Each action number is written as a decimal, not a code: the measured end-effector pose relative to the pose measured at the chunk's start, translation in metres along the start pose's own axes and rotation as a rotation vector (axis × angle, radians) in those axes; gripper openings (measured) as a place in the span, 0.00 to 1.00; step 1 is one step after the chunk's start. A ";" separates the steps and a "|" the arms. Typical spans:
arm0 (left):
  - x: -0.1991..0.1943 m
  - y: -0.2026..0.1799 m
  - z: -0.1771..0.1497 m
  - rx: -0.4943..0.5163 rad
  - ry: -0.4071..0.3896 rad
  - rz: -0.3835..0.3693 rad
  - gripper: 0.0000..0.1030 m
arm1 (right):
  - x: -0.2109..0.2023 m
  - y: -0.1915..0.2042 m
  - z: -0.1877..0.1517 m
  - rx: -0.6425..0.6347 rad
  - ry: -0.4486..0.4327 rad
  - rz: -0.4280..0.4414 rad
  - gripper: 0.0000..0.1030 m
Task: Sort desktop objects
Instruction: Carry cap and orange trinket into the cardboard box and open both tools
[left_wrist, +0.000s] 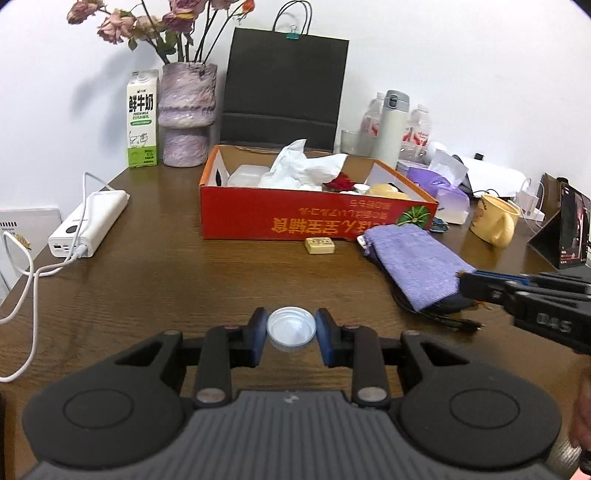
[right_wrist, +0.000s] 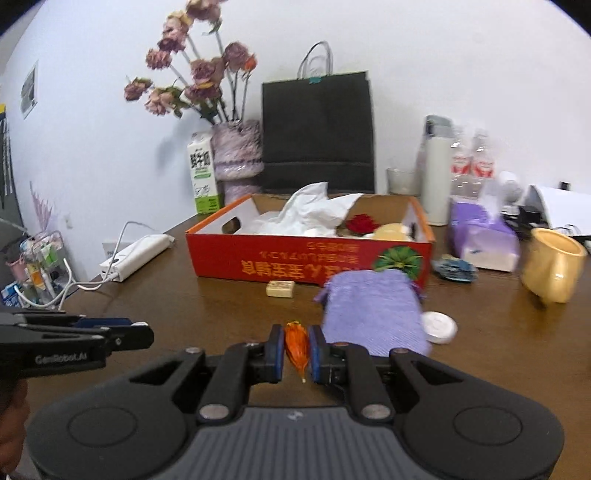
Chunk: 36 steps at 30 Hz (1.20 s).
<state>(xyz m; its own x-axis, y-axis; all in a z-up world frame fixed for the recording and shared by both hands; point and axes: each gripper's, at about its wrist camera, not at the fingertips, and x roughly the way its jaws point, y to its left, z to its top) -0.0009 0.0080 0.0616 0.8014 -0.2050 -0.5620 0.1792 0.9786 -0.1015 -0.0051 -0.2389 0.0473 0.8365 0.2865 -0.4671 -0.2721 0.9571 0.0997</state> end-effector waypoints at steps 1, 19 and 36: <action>-0.003 -0.003 0.000 0.005 -0.003 -0.004 0.28 | -0.008 -0.002 -0.001 0.005 -0.009 -0.001 0.13; -0.003 -0.026 0.045 0.071 -0.091 -0.087 0.28 | -0.042 -0.026 0.035 0.019 -0.127 0.040 0.13; 0.223 0.036 0.190 0.055 0.200 -0.062 0.29 | 0.234 -0.092 0.169 0.095 0.180 0.043 0.13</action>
<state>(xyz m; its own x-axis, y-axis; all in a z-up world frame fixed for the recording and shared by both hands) 0.2929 -0.0066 0.0887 0.6596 -0.2518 -0.7082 0.2604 0.9604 -0.0989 0.2958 -0.2522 0.0779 0.7240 0.3227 -0.6097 -0.2526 0.9465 0.2010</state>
